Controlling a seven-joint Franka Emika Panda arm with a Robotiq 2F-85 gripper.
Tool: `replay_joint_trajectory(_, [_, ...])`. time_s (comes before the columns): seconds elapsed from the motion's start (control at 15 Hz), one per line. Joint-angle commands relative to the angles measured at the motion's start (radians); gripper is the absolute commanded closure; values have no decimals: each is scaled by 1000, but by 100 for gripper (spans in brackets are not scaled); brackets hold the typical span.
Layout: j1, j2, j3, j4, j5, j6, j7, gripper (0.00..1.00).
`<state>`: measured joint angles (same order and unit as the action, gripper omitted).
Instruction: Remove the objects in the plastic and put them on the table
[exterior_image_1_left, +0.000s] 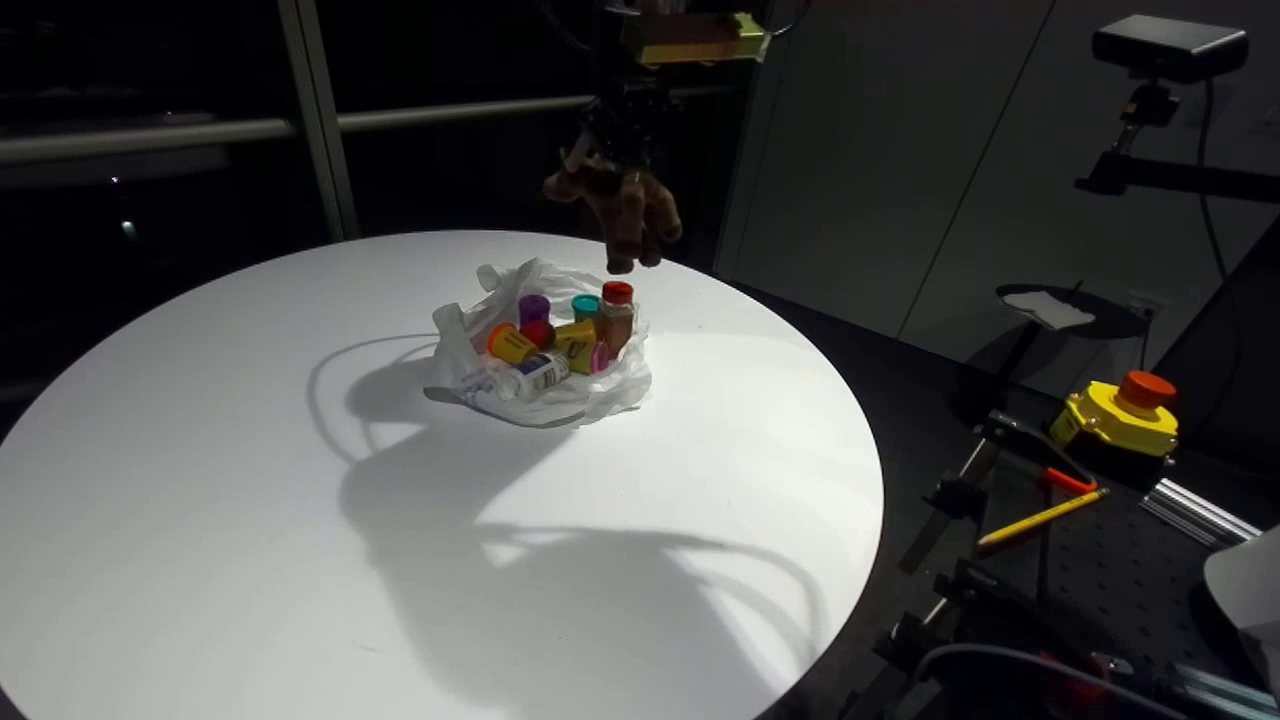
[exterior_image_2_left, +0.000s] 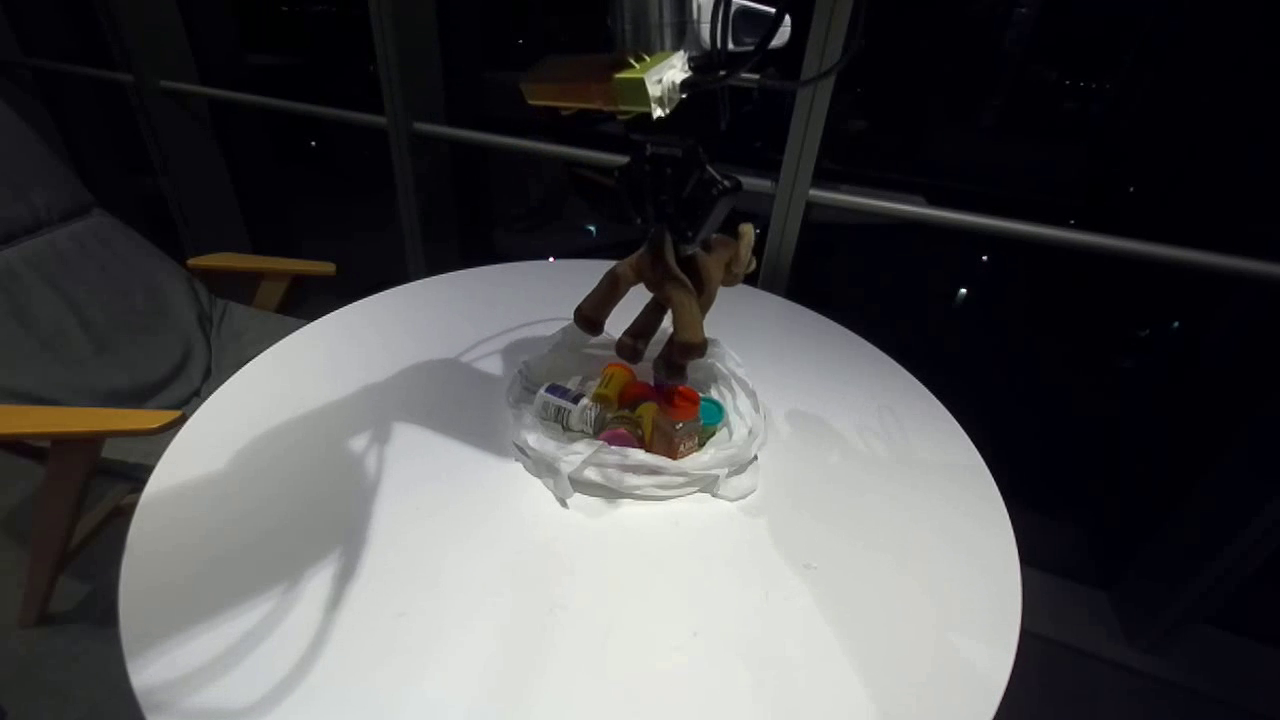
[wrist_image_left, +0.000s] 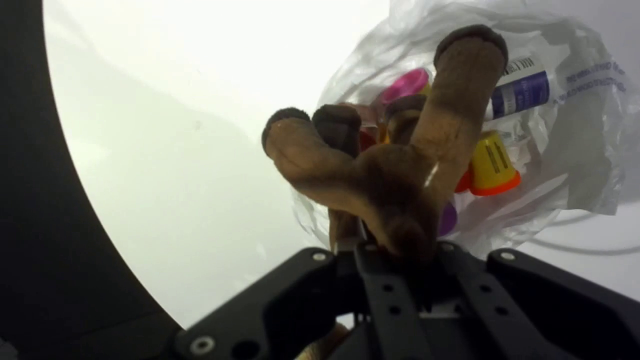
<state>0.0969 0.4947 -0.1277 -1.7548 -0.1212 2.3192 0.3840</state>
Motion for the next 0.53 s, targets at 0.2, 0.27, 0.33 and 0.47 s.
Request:
replay_joint_trajectory(0.2, [-76, -178, -23, -387, 56, 114, 84, 87])
replay_joint_trajectory(0.27, [-92, -163, -25, -413, 76, 136, 81, 87])
replay_joint_trajectory(0.33, [-108, -139, -20, -429, 103, 160, 67, 87])
replay_joint_trajectory(0.47, [-131, -85, -17, -445, 142, 219, 49, 87])
